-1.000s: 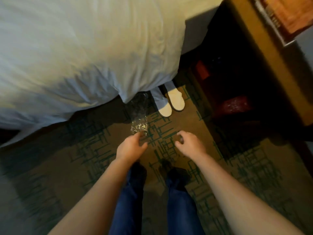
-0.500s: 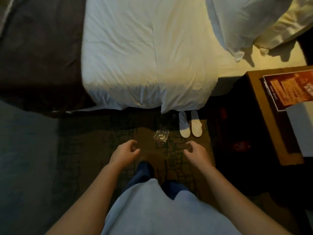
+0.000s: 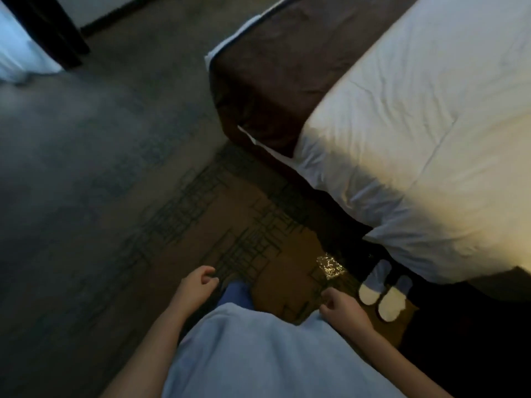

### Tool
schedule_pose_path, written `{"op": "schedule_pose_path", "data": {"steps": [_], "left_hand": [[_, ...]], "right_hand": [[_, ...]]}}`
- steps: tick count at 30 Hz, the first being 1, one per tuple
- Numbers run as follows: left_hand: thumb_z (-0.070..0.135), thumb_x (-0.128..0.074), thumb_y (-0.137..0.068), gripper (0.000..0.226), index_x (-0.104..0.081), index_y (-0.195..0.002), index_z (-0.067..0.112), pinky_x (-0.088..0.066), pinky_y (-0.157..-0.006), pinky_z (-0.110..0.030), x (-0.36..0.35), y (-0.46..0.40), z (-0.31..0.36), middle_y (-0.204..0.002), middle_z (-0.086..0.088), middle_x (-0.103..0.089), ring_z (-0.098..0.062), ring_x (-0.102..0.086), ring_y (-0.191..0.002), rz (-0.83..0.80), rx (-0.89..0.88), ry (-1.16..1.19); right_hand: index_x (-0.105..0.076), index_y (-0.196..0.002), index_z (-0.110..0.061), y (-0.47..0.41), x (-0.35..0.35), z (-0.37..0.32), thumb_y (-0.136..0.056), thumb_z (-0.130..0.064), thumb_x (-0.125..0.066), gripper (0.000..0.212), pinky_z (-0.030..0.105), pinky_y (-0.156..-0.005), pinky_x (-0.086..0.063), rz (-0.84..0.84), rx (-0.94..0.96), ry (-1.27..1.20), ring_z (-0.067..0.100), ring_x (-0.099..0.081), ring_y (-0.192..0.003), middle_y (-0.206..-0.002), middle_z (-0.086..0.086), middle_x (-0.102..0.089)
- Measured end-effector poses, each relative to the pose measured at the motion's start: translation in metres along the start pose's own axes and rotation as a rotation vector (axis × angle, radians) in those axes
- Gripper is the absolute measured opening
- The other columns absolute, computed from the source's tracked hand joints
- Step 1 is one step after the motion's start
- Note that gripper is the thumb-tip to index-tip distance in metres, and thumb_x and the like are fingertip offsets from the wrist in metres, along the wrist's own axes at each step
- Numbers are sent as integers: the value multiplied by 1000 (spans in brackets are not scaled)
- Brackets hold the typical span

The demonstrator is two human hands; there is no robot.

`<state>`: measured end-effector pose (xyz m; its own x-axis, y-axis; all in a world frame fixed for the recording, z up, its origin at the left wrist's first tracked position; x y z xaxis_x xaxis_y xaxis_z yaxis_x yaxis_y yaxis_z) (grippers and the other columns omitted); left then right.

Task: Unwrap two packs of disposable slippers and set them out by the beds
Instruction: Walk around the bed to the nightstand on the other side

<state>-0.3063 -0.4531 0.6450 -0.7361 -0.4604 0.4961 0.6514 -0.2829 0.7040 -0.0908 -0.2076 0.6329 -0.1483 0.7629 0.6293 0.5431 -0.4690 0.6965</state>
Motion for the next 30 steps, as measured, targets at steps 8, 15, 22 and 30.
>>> {"op": "schedule_pose_path", "data": {"steps": [8, 15, 22, 30], "left_hand": [[7, -52, -89, 34, -51, -121, -1, -48, -65, -27, 46, -29, -79, -87, -10, -60, -20, -57, -68, -5, 204, 231], [11, -50, -91, 33, -49, -122, 2, -39, -43, -17, 165, -73, -110, -99, -13, -58, -13, -55, -64, 51, 247, 218], [14, -50, -91, 31, -51, -120, 6, -39, -56, -23, 281, -147, -67, -100, -12, -61, -19, -60, -73, 198, 106, 291], [10, -50, -91, 28, -51, -118, 4, -38, -55, -22, 362, -254, -33, -98, -14, -61, -19, -59, -69, 238, 93, 347]], "right_hand": [[-50, -124, -19, -55, -5, -107, -89, -29, -49, 37, 22, -71, -45, -65, 156, 309, 12, -53, -87, -109, 0, -59], [-51, -123, -16, -95, -33, -209, -89, -24, -50, 36, 20, -64, -45, -25, 70, 151, 10, -56, -81, -110, 2, -61], [-53, -98, -27, -140, -30, -297, -88, -22, -51, 11, 20, -59, -43, -26, 105, 160, 9, -55, -73, -88, -5, -57], [-54, -119, -17, -261, -1, -397, -88, -26, -50, 33, 32, -85, -52, -105, 58, 123, 17, -60, -93, -106, 1, -63]]}}
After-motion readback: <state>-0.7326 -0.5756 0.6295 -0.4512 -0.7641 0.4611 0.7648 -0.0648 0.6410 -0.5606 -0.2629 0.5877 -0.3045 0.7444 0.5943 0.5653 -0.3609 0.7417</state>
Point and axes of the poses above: each hand's wrist, its own y-axis away from the middle knuckle, its own x-axis out of the back of the hand, z = x × y, the point moved 4 cm from there along -y, towards the middle knuckle
